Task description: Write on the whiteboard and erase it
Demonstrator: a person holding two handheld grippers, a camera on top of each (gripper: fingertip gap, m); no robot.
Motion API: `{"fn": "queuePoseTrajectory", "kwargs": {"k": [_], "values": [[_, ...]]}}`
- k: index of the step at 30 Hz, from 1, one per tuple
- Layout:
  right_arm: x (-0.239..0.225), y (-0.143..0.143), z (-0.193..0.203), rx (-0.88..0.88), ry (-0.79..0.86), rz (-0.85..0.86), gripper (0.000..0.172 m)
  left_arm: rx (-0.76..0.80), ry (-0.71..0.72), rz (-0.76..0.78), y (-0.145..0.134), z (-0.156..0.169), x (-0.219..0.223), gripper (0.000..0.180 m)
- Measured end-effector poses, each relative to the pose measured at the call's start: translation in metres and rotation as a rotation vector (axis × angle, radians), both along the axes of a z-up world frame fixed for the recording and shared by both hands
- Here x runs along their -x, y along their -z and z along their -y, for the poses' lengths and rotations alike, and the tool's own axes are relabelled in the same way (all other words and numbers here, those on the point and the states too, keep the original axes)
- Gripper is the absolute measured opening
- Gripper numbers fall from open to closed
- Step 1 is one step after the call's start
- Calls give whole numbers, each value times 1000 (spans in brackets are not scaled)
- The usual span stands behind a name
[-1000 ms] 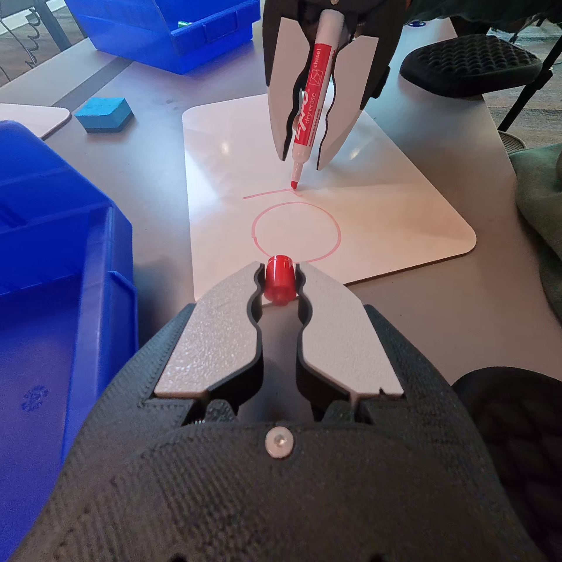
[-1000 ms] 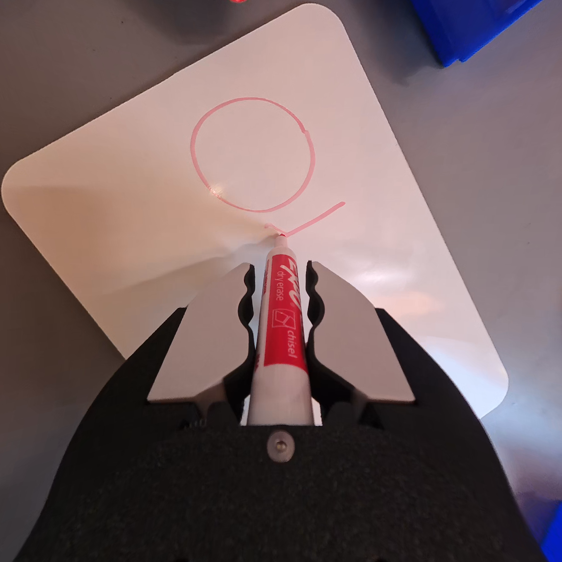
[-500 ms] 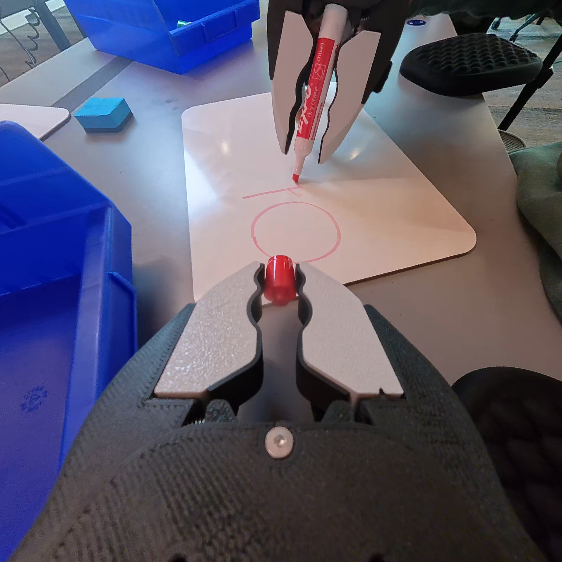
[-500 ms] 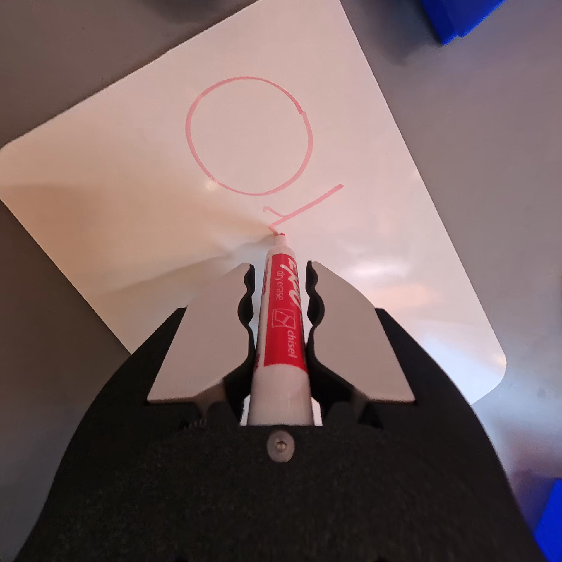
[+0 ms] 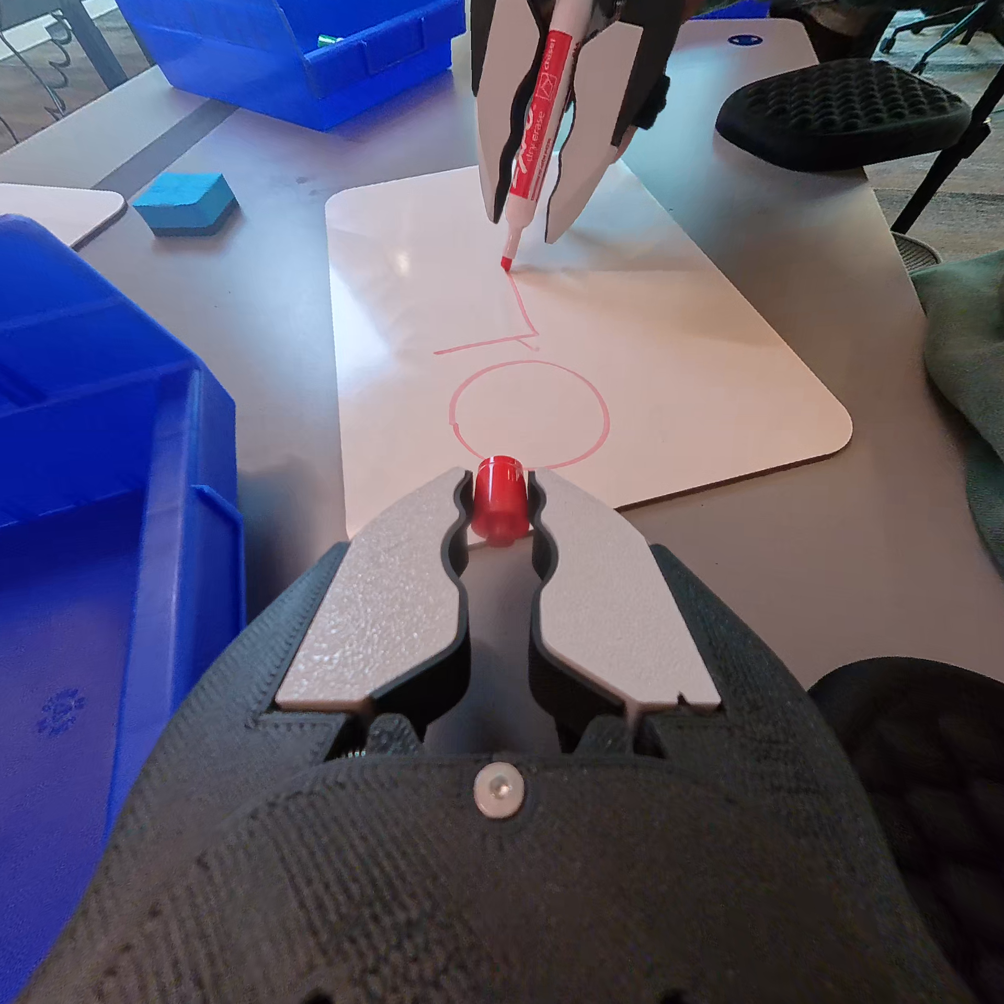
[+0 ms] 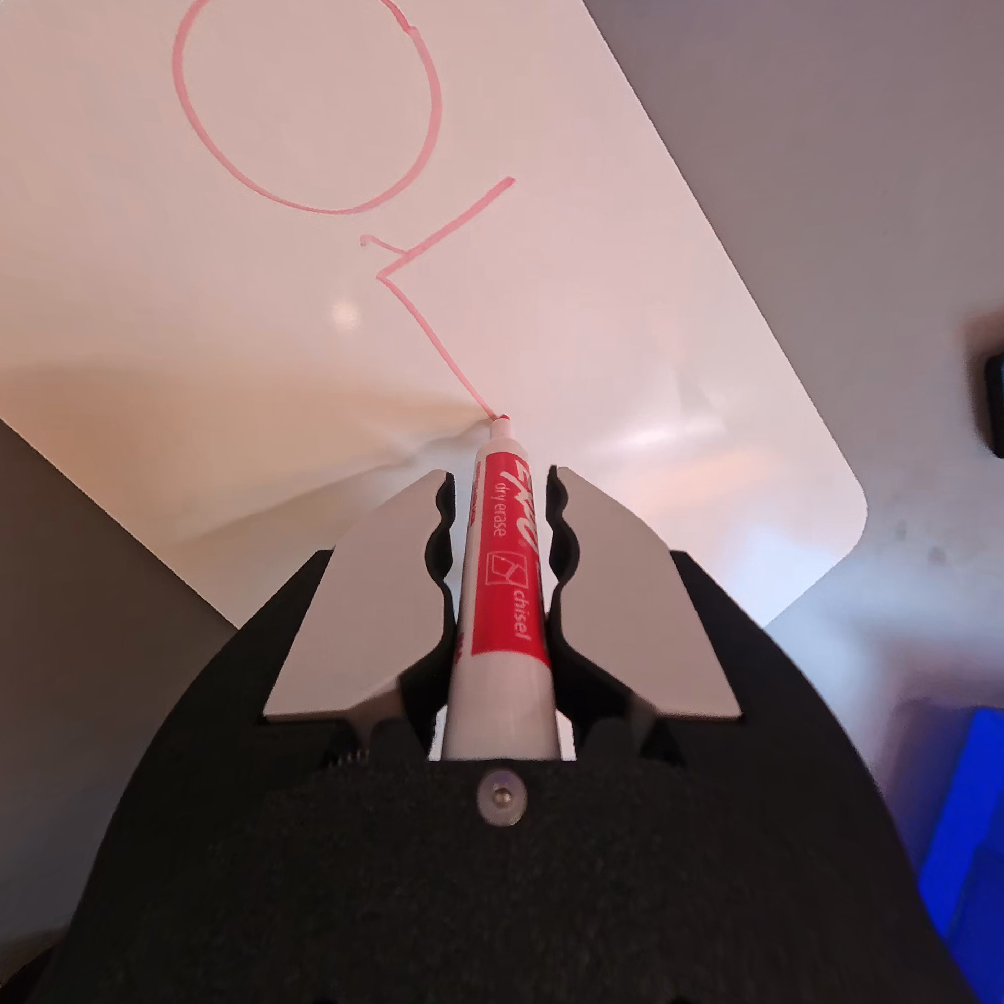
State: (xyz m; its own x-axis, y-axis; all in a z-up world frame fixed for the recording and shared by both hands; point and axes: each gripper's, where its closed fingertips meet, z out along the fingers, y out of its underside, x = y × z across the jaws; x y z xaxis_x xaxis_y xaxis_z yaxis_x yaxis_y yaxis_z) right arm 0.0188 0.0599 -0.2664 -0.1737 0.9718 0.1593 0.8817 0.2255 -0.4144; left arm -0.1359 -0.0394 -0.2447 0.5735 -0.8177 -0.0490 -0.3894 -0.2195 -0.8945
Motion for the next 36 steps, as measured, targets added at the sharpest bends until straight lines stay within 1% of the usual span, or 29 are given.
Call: {"fn": "queuePoseTrajectory", "kwargs": {"k": [5, 14, 15, 18, 22, 32, 34, 35, 36], "values": [[4, 0, -5, -15, 3, -10, 34, 1, 0, 1, 0, 0, 0, 19], [35, 1, -32, -31, 3, -36, 34, 1, 3, 2, 0, 1, -1, 19], [37, 1, -34, -31, 5, -35, 36, 2, 4, 3, 0, 1, -1, 19], [43, 1, -39, -21, 6, -31, 34, 2, 5, 2, 0, 1, -1, 19], [49, 1, -33, -4, -12, -28, 33, 2, 8, -2, 0, 1, -1, 19], [80, 1, 7, 22, -129, -47, 34, 0, 15, -11, 1, 2, -2, 19], [80, -7, 6, 43, -113, -86, 34, -2, 17, -11, 1, 3, -3, 19], [78, -13, 1, 51, -91, -110, 36, -3, 18, -12, 1, 3, -3, 19], [73, -19, -7, 46, -63, -126, 34, -5, 18, -12, 0, 3, -3, 19]]}}
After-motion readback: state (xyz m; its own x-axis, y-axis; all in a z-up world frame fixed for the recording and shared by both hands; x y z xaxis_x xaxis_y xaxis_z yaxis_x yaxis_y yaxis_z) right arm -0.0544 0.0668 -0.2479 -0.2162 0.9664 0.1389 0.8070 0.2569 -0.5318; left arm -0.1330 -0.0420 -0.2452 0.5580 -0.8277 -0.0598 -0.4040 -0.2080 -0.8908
